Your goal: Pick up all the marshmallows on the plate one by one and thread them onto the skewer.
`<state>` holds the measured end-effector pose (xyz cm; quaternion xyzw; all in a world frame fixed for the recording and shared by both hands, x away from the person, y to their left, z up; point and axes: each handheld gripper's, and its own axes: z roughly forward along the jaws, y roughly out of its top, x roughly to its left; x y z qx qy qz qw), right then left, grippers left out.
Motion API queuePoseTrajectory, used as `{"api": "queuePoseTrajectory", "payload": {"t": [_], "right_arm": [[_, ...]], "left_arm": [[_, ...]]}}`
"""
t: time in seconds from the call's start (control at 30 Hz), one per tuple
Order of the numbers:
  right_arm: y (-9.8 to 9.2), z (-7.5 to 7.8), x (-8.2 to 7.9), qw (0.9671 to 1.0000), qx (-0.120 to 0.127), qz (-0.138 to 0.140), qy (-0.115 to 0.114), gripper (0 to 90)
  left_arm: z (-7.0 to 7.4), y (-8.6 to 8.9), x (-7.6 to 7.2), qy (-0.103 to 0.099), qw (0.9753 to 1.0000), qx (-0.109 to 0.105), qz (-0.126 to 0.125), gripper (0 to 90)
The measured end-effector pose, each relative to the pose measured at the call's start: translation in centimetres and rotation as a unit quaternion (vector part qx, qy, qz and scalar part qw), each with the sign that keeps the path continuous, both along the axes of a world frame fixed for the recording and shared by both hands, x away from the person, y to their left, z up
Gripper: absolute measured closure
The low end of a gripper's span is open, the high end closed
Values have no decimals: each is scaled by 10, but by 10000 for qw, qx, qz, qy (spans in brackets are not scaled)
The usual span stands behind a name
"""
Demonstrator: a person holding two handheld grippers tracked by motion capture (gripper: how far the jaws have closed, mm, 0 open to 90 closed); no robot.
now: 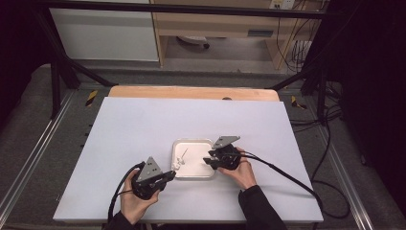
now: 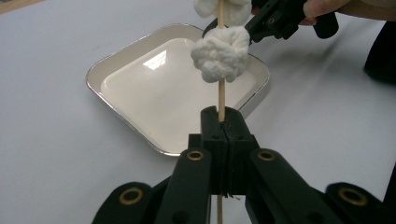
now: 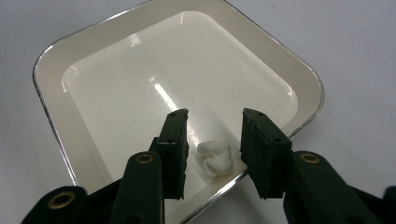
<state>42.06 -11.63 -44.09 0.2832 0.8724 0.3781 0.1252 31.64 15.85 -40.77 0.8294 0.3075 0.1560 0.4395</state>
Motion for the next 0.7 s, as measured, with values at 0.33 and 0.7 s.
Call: {"api": "queuePoseTrajectory", "payload": {"t": [0.33,0.7], "right_arm": [[3,-5,-1,9999,-117,106,58,756],[-9,31,-16,9966,808,167,-55,784]], "left_arm": [[-3,-3,0,46,10000,35,-49,888],[-4,-5,0,49,9999,44,-113,887]]}}
